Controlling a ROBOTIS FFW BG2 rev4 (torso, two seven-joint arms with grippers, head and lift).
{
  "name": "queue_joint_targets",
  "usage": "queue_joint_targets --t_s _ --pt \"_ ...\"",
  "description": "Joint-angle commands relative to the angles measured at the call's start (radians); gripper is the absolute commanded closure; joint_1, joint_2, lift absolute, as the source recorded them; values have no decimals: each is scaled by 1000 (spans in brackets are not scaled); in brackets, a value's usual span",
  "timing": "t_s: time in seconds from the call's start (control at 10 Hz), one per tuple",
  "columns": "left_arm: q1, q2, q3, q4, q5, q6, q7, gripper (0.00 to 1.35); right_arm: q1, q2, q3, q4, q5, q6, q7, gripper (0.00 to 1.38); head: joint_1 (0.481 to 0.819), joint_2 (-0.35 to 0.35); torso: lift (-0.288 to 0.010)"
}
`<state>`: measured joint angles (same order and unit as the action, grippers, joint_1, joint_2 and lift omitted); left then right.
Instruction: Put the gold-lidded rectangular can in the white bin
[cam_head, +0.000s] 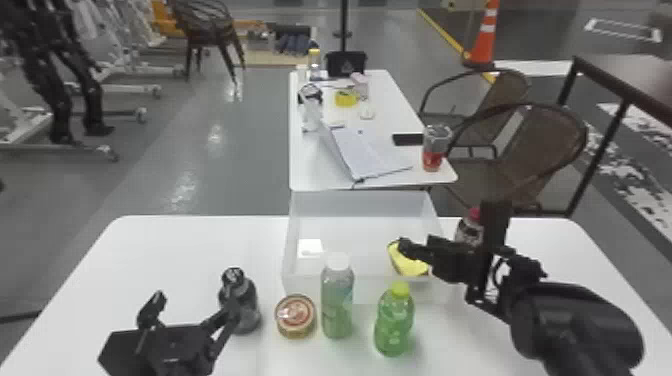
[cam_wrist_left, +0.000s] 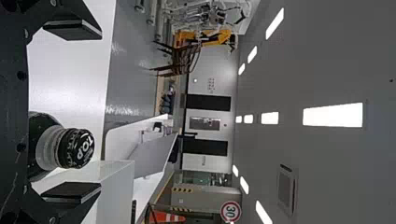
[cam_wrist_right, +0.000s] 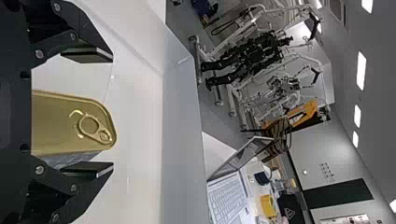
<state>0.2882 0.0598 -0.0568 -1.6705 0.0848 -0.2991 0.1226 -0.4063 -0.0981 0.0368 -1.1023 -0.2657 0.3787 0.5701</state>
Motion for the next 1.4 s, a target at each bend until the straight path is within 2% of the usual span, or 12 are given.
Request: queue_joint_targets --t_s 0.0,0.1,0.2,0.5,0.8,1.0,1.1,1.3 --pt "0 0 0 0 0 0 0 154 0 0 0 -2 -1 0 -1 154 549 0 -100" --pt "0 0 0 0 0 -2 0 154 0 0 0 -8 -6 0 -1 94 549 0 -100" --pt "0 0 0 0 -2 -2 0 154 7 -2 0 -33 -20 -8 -1 94 549 0 -100" --pt "-3 -1 -2 0 -8 -8 0 154 84 -8 -2 -217 -44 -34 -21 98 549 0 -100" --pt "-3 -5 -2 -2 -14 -11 0 154 251 -8 -51 -475 2 -57 -85 98 549 0 -100" --pt "-4 -6 -2 -2 -17 -11 0 154 403 -8 -74 -637 46 -81 -148 99 549 0 -100" --pt "-3 -8 0 -3 -17 -12 0 154 481 -6 -74 -680 52 -124 -184 99 549 0 -100" --pt "-3 -6 3 -3 -23 -17 0 154 578 17 -86 -706 37 -193 -205 99 549 0 -100"
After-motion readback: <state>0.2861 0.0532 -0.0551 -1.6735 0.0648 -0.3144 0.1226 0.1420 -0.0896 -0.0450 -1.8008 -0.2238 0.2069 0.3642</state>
